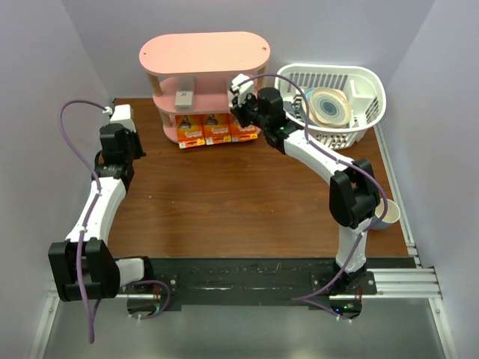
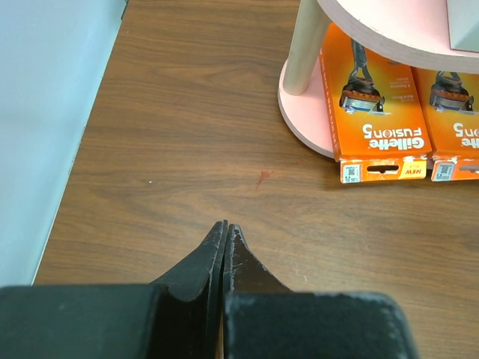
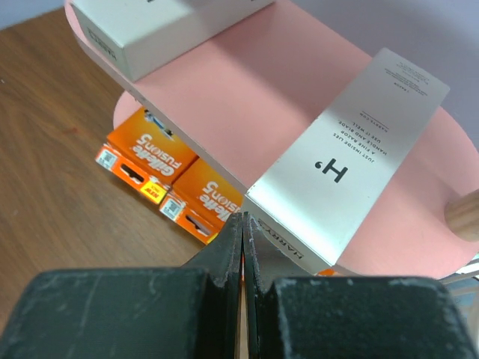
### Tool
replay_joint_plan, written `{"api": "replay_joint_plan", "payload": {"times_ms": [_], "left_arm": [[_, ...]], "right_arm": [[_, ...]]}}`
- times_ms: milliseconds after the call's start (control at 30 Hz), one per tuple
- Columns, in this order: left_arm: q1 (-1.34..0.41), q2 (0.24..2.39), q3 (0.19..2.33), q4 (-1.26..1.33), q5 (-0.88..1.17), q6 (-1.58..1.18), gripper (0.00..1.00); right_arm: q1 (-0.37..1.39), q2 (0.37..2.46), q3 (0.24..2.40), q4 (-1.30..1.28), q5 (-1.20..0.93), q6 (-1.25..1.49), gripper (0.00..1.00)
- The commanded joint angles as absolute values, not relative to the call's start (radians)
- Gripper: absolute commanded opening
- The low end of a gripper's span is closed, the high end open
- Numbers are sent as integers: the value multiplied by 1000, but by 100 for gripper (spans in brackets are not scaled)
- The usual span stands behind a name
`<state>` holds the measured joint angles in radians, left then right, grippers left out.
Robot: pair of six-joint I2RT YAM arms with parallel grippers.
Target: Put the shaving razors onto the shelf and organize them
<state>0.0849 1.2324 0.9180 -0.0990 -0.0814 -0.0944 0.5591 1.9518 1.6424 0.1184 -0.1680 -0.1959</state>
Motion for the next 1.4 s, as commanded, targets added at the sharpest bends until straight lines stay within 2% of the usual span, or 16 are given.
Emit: {"api": "replay_joint_plan", "payload": {"times_ms": [0,567,833,900,967,1033,1067,1100,1167,1200,1233,1267,1300,1367], "left_arm": [[94,1243,910,-31,-75,-117,0],[94,1258,913,-29,-71,-123,0],[94,1223,891,-26,-31,-114,0],[94,1210,881,-23,18,-110,0],[94,1204,870,-18,69,-92,0],[94,1197,848,-15,144,-91,0],[94,1183,841,23,173,-87,0],[94,1177,832,29,223,-87,0],[94,1163,808,51,273,-104,27],[92,1161,804,52,313,-107,38],[94,1158,801,55,328,-120,58],[94,1155,796,61,337,-123,72],[95,1154,790,61,331,-127,96],[94,1137,785,55,308,-147,100]], "right_arm": [[560,1953,1700,81,-123,-262,0],[560,2057,1812,84,-80,-314,0],[561,1846,1631,32,-204,-292,2],[561,1777,1565,3,-152,-266,17],[555,1732,1524,-38,-85,-224,41],[538,1714,1506,-95,-60,-200,50],[534,1706,1487,-104,-31,-169,58],[511,1704,1485,-142,-17,-135,79],[486,1704,1497,-199,-60,-68,99],[474,1686,1488,-213,-93,-37,99],[472,1668,1452,-209,-92,-26,99],[474,1648,1430,-198,-95,-17,99],[472,1610,1410,-181,-106,20,99],[474,1582,1375,-183,-117,41,99]]}}
